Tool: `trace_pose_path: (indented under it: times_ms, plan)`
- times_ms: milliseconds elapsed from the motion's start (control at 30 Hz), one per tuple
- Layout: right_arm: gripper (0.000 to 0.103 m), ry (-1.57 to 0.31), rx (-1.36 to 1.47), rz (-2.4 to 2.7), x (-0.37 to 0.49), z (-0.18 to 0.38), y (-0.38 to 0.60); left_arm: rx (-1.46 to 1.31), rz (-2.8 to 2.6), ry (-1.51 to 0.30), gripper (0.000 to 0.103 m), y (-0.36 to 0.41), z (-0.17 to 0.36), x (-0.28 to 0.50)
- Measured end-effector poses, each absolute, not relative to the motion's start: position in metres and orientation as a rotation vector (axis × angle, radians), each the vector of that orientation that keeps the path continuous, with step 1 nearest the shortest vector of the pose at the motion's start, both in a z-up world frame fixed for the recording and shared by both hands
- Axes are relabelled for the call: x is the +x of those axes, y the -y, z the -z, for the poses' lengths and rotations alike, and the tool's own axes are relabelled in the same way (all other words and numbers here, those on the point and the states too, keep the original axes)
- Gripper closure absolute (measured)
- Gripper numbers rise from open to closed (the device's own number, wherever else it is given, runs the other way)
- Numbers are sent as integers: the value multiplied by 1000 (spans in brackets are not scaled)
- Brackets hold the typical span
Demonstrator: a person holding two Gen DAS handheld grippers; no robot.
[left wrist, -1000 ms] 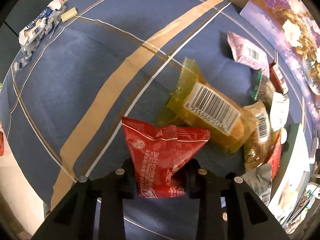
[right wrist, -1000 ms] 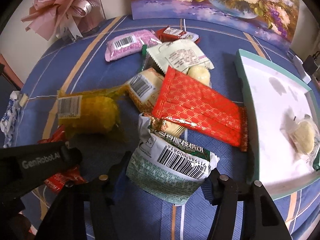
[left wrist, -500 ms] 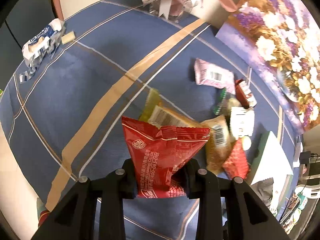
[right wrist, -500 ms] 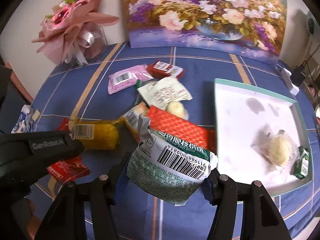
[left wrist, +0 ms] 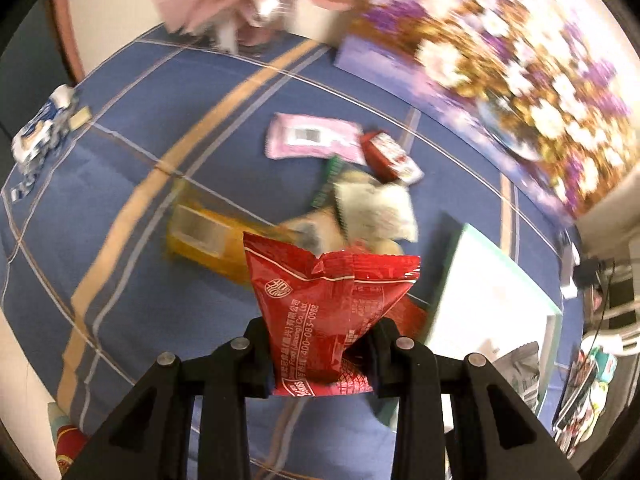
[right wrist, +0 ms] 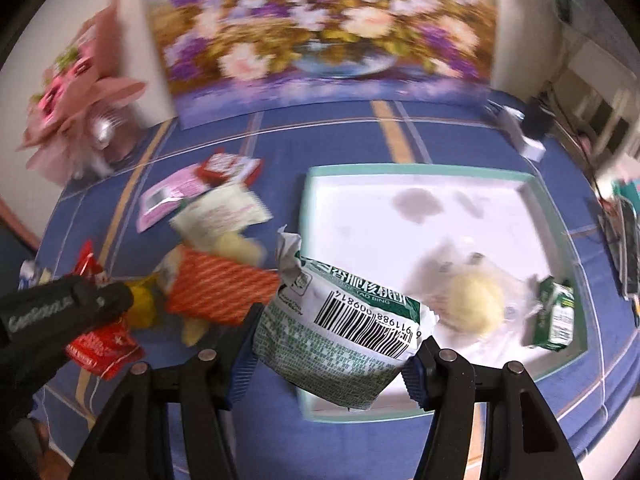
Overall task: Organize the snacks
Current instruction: 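Carry both packs into the white tray and open both tools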
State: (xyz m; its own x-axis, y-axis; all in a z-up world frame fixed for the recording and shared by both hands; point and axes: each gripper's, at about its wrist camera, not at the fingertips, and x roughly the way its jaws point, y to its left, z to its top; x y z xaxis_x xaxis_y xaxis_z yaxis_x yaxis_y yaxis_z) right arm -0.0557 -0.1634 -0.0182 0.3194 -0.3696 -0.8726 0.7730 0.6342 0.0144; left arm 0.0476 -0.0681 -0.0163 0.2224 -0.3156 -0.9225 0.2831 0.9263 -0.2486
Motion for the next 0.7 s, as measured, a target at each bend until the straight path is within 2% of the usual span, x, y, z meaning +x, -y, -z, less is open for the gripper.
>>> trace_pose_path:
  times_ms: [200,400,700]
  plan:
    - [39,-950,589,879,-95,18,207,39,502,-1273,68,111,16,21]
    - [39,-907,658,961,-133,13,246,121,568,-1191,68,146,9,-5]
    - [39,-876,660,990,-155,17,277,224,641,-1100,68,188,18,-23]
